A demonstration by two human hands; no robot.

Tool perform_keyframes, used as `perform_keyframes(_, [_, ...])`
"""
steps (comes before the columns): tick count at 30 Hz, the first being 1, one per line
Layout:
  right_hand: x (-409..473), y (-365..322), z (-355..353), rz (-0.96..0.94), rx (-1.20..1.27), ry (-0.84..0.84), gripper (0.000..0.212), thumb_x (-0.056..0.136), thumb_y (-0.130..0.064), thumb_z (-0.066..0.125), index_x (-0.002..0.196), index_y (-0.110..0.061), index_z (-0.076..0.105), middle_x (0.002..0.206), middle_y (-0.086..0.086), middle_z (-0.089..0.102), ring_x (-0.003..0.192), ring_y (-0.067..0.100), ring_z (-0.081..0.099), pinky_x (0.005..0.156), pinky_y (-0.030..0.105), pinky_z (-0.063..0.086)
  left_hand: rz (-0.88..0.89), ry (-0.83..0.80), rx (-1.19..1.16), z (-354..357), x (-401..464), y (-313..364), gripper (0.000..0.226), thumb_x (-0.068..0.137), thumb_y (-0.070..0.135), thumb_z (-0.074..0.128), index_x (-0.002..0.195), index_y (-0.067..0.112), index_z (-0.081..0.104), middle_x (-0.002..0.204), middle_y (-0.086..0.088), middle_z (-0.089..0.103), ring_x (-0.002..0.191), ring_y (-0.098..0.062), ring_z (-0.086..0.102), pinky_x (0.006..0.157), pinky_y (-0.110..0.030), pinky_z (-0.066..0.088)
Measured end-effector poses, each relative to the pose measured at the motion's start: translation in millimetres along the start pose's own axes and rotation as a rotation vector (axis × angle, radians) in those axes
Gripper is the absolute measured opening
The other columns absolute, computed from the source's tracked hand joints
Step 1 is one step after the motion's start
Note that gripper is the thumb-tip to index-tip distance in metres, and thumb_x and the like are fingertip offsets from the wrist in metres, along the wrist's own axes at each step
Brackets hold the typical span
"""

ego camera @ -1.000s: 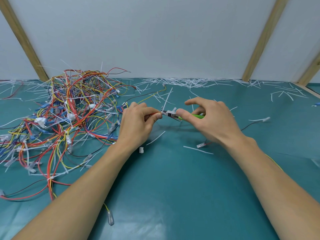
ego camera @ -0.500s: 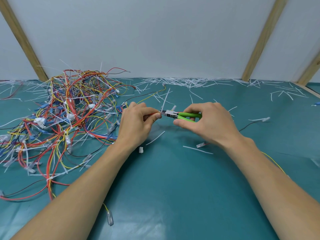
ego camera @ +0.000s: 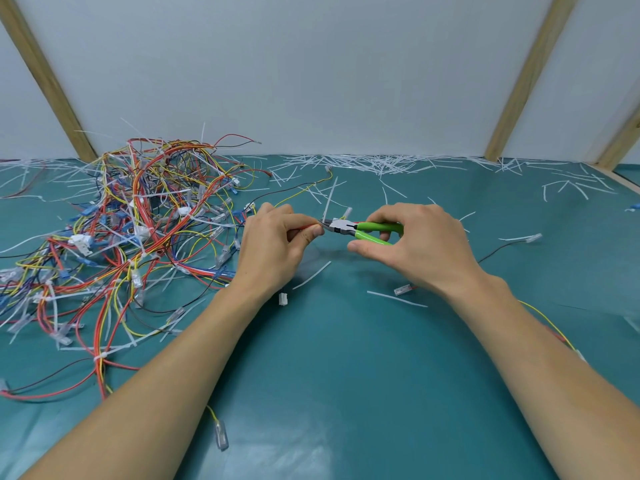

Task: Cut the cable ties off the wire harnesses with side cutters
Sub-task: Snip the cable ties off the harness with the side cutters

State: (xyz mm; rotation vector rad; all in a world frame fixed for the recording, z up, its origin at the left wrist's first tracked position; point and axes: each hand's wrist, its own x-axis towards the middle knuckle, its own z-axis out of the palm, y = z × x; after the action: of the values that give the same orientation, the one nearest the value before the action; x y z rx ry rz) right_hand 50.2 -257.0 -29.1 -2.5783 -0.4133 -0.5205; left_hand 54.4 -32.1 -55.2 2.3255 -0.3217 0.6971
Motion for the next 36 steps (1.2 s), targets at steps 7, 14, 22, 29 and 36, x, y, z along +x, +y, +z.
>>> perform_keyframes(7, [0.2,-1.0,-0.5,0.009,0.025,0.010,0.034,0.074,-0.073,0.072,0.091,-0.044,0.074,0.076,-0.018,0.067,0.071,0.001,0.054,0.058,0.022,0.034,-0.014,0.000,-0.010,-0.5,-0.8,1.5,0.012,0.093,0.030,0.070,0.094,0.024,0.081,0.068,0.002,0.053,0.078,-0.023,0.041,0.076,-0.045,0.040])
perform_keyframes(14, [-0.7,-1.6,-0.8,0.040,0.059,0.008,0.031,0.073,-0.071,0.073,0.085,-0.043,0.077,0.065,-0.015,0.065,0.068,0.004,0.052,0.058,0.024,0.036,-0.017,-0.004,0.002,-0.2,-1.5,2.5,0.013,0.093,0.031,0.069,0.093,0.025,0.080,0.067,0.003,0.053,0.078,-0.022,0.040,0.077,-0.044,0.040])
perform_keyframes(22, [0.6,0.4,-1.5,0.058,0.075,-0.027,0.031,0.074,-0.072,0.073,0.084,-0.044,0.079,0.067,-0.014,0.068,0.082,0.017,0.057,0.063,0.028,0.042,-0.006,-0.011,0.002,-0.3,-1.9,3.6,0.013,0.093,0.031,0.070,0.092,0.023,0.080,0.066,0.006,0.050,0.077,-0.021,0.040,0.077,-0.044,0.040])
perform_keyframes(29, [1.5,0.3,-4.1,0.062,0.101,-0.048,0.029,0.074,-0.072,0.073,0.082,-0.044,0.079,0.062,-0.012,0.066,0.075,0.014,0.056,0.058,0.027,0.039,-0.003,-0.016,0.002,-0.4,-2.5,4.4,0.014,0.093,0.031,0.069,0.092,0.022,0.080,0.065,0.008,0.047,0.078,-0.020,0.039,0.077,-0.042,0.038])
perform_keyframes(36, [1.6,0.3,-5.0,0.081,0.103,-0.064,0.030,0.073,-0.073,0.073,0.079,-0.045,0.079,0.057,-0.019,0.060,0.062,0.008,0.053,0.053,0.027,0.033,0.002,-0.017,0.002,-0.2,-2.8,3.5,0.014,0.093,0.033,0.069,0.091,0.024,0.080,0.064,0.009,0.046,0.076,-0.019,0.037,0.075,-0.038,0.035])
